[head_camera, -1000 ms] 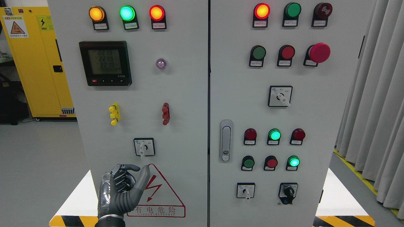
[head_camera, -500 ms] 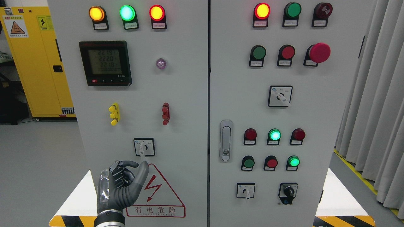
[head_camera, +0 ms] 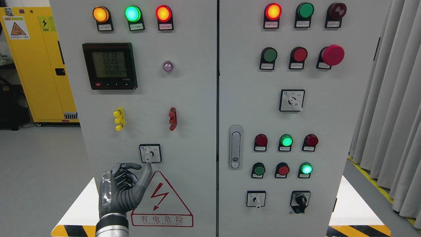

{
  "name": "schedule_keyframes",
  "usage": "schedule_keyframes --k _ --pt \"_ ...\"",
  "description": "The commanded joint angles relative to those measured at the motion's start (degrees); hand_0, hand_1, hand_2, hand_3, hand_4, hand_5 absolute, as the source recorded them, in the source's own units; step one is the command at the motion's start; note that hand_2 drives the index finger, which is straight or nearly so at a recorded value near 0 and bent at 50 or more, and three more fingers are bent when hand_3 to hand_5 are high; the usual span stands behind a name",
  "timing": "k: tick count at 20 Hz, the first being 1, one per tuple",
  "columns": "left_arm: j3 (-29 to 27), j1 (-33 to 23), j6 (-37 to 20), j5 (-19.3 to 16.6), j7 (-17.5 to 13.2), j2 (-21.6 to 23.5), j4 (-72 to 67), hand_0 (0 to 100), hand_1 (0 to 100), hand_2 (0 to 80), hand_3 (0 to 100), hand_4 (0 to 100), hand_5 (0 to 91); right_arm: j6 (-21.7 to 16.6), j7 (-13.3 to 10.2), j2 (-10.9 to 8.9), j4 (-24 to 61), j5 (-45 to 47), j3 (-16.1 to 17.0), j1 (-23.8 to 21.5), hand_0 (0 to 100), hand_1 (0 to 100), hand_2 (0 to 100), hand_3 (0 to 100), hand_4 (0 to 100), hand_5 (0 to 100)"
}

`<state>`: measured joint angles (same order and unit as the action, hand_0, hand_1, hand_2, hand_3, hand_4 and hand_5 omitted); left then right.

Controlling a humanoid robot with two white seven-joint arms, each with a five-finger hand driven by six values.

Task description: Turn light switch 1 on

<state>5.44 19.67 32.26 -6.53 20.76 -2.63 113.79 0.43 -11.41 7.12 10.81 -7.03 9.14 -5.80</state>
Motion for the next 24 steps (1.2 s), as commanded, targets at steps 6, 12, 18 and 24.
schedule_keyframes --k 6,12,18,24 --pt "-0.17 1.51 1.66 -0.15 -0.02 -0.44 0.03 26 71 56.7 91 93 87.4 0.00 -0.01 0.00 0.00 0.00 0.00 0.00 0 50 4 0 0 0" --pt "0.01 2.13 3.07 -0.24 -0.10 -0.44 0.03 25 71 57.3 91 94 87.6 0.00 -0.01 0.00 0.00 0.00 0.00 0.00 0 50 4 0 0 0" --pt "0.36 2.39 3.24 -0.32 -0.10 -0.44 0.03 25 70 57.8 91 94 87.7 0.00 -0.01 0.00 0.00 0.00 0.00 0.00 0 50 4 0 0 0" --pt "0.36 2.30 4.12 -0.41 -0.10 -0.44 0.03 25 70 58.0 91 94 87.7 0.00 -0.01 0.00 0.00 0.00 0.00 0.00 0 50 4 0 0 0"
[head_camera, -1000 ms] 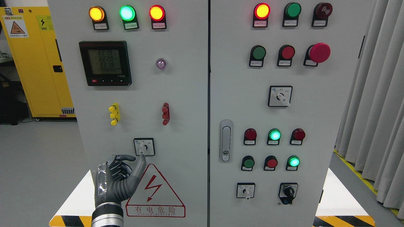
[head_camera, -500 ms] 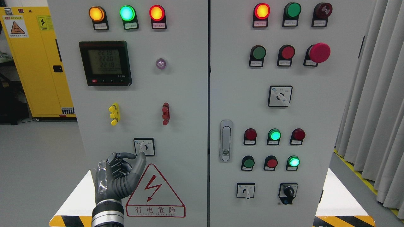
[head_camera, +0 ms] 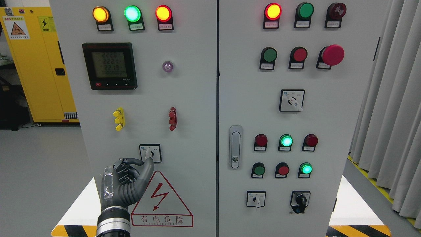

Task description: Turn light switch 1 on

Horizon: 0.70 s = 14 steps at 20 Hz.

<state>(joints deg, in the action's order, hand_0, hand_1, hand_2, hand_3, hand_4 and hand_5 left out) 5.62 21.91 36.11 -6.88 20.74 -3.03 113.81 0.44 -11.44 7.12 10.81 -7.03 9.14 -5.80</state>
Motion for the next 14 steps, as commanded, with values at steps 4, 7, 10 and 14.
schedule_keyframes --k 4,7,10,14 --pt "0.18 0.15 0.80 -0.07 -0.09 -0.05 -0.08 26 70 58.1 91 94 87.8 0.00 0.02 0.00 0.00 0.00 0.00 0.00 0 50 4 0 0 0" --pt "0.18 0.24 0.98 -0.07 -0.09 -0.05 -0.25 26 70 58.1 91 94 87.8 0.00 0.02 0.00 0.00 0.00 0.00 0.00 0 50 4 0 0 0" --pt "0.27 0.59 1.07 -0.07 -0.09 -0.05 -0.34 27 70 58.2 91 94 87.8 0.00 -0.07 0.00 0.00 0.00 0.00 0.00 0 50 4 0 0 0" --pt "0.18 0.68 1.68 -0.07 -0.09 -0.05 -0.43 27 70 58.2 92 94 87.8 0.00 0.01 0.00 0.00 0.00 0.00 0.00 0 50 4 0 0 0"
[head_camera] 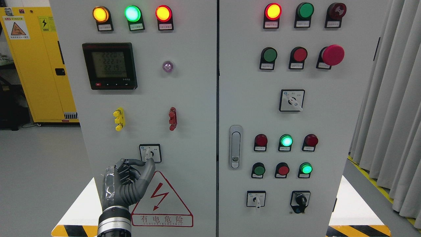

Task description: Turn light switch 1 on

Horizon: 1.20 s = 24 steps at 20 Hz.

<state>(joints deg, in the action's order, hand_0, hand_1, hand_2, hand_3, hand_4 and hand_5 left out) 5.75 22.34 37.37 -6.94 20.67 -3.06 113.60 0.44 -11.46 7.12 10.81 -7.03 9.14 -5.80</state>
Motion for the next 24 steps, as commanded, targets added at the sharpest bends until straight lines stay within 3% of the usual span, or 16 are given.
schedule_keyframes --k 1,24 --pt "0.05 0.25 0.42 0.00 -0.02 -0.01 -0.22 27 69 58.2 92 94 87.8 0.00 0.03 0.00 0.00 0.00 0.00 0.00 0 50 4 0 0 0" --pt "0.92 1.65 1.83 -0.09 -0.02 -0.01 -1.10 30 68 58.5 92 95 87.9 0.00 0.03 0.00 0.00 0.00 0.00 0.00 0 50 4 0 0 0"
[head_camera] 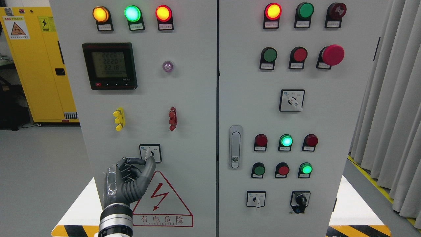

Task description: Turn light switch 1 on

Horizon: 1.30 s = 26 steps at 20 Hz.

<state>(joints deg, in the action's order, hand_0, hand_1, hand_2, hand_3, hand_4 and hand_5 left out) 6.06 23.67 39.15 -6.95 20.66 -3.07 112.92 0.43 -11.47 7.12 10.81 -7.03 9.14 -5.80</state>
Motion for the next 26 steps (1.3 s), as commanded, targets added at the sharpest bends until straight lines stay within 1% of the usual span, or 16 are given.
schedule_keyframes --k 1,26 --pt "0.70 0.33 0.05 0.01 0.00 0.08 -0.68 30 68 58.5 92 95 87.9 0.00 0.05 0.00 0.00 0.00 0.00 0.00 0 50 4 0 0 0" --pt "0.70 1.56 0.23 -0.08 -0.09 0.08 -2.00 31 67 59.0 92 95 88.0 0.00 0.05 0.00 0.00 0.00 0.00 0.00 0 50 4 0 0 0"
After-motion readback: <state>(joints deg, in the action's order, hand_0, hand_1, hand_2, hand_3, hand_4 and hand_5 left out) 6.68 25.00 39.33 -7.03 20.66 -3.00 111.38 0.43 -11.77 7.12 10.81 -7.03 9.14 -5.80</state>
